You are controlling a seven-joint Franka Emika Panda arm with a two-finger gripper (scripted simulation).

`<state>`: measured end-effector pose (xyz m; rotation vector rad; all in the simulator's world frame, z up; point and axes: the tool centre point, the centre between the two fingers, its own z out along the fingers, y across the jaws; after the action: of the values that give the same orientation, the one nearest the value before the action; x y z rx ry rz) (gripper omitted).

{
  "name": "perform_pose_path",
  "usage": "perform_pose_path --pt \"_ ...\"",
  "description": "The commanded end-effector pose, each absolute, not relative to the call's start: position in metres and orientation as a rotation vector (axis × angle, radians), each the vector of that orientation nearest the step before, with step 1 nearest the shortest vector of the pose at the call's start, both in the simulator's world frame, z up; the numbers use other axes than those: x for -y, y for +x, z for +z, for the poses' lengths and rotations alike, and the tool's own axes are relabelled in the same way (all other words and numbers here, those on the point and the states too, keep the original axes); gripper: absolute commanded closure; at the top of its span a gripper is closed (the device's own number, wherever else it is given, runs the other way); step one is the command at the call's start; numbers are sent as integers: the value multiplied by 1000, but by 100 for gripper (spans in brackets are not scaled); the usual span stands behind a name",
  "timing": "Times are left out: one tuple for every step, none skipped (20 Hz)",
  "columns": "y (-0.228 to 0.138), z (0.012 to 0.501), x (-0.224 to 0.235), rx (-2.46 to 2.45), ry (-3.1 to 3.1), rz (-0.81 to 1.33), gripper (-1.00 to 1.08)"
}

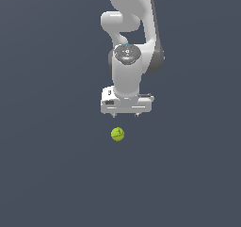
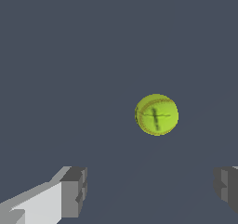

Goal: Pick up the object and move it to a goal position.

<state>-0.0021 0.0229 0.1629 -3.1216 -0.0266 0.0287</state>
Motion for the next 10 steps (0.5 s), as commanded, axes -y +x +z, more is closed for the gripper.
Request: perform_pose_path --pt "-2 163 -23 27 -3122 29 -92" --pt "-2 163 -23 28 -3122 27 -92" --pt "-1 164 -23 30 -3123 22 -92" --pt "1 166 -24 35 -3125 15 -92" --pt "3 169 -25 41 -3128 4 -92" --pt "6 172 -26 48 -3132 -10 -92" --pt "9 176 -28 55 -3135 -25 -92" --pt "11 180 -29 60 -3138 -38 -92" --pt "13 182 -30 63 -3140 -47 -92" --pt "14 184 -30 64 -3142 -53 -92"
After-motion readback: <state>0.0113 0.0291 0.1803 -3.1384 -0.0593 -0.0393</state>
